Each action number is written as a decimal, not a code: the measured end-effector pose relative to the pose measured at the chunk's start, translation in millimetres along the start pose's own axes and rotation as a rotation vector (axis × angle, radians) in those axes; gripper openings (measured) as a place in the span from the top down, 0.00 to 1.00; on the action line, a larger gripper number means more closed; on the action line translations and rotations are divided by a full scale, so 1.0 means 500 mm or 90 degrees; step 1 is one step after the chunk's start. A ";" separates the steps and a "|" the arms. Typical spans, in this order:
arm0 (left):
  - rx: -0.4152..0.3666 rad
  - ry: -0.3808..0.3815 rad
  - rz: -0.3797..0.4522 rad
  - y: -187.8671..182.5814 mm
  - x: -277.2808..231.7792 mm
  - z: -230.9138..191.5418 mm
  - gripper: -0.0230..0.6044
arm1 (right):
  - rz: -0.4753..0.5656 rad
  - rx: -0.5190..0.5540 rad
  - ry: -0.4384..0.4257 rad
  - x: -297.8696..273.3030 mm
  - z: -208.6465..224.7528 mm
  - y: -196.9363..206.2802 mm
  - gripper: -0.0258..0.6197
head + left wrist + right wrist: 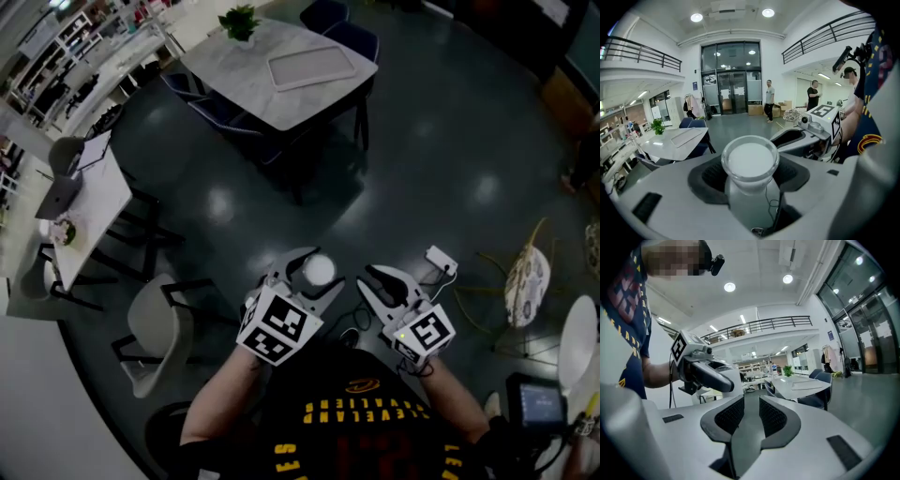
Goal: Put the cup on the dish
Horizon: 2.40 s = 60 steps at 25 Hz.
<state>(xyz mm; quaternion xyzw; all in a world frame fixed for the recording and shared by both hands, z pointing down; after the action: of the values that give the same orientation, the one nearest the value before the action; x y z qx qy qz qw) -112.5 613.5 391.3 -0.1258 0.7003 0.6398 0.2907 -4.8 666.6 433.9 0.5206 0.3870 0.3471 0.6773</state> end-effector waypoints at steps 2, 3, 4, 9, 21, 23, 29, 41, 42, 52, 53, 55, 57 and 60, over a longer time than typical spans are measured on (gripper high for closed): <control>-0.007 -0.001 -0.005 -0.008 -0.008 -0.006 0.54 | -0.004 0.030 -0.032 -0.011 -0.007 -0.013 0.82; -0.001 0.000 -0.006 -0.010 -0.013 -0.011 0.54 | -0.008 0.044 -0.045 -0.017 -0.011 -0.017 0.80; 0.008 0.002 -0.008 -0.011 -0.019 -0.015 0.54 | -0.011 0.055 -0.058 -0.024 -0.016 -0.015 0.77; 0.020 0.011 -0.030 -0.008 -0.045 -0.029 0.54 | -0.026 0.051 -0.080 -0.071 -0.029 0.002 0.60; 0.004 0.066 -0.022 -0.055 -0.114 -0.141 0.54 | -0.002 0.094 -0.024 -0.198 0.052 -0.029 0.58; 0.003 0.074 -0.021 -0.061 -0.127 -0.169 0.54 | -0.006 0.100 -0.017 -0.223 0.070 -0.034 0.58; -0.001 0.096 -0.020 -0.078 -0.155 -0.268 0.54 | 0.005 0.109 0.006 -0.312 0.115 -0.058 0.58; -0.007 0.123 0.008 -0.103 -0.138 -0.460 0.54 | 0.038 0.113 0.028 -0.496 0.143 -0.123 0.61; -0.007 0.123 0.014 -0.105 -0.136 -0.472 0.54 | 0.043 0.111 0.030 -0.507 0.144 -0.128 0.61; 0.004 0.126 0.089 -0.139 -0.137 -0.537 0.54 | 0.067 0.095 0.023 -0.557 0.178 -0.167 0.61; 0.003 0.126 0.093 -0.143 -0.139 -0.540 0.54 | 0.068 0.096 0.023 -0.559 0.183 -0.170 0.61; 0.004 0.126 0.102 -0.152 -0.145 -0.550 0.54 | 0.072 0.099 0.020 -0.565 0.195 -0.176 0.61; 0.009 0.123 0.111 -0.164 -0.154 -0.562 0.54 | 0.075 0.102 0.014 -0.575 0.211 -0.183 0.61; 0.018 0.114 0.120 -0.187 -0.172 -0.587 0.54 | 0.078 0.101 0.000 -0.592 0.245 -0.196 0.61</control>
<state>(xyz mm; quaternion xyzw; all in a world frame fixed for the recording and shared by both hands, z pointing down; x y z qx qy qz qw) -64.5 298.0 366.9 -0.1122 0.7409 0.6407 0.1673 -25.8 333.5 406.0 0.5953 0.3809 0.3563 0.6112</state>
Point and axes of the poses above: the fingertips, and each gripper's own axes: x backward along the fingers, z to its right, y out of its underside, the point moved 5 cm from there along x, backward along the fingers, and after that the axes turned 7 degrees about y, right-handed, at the moved point
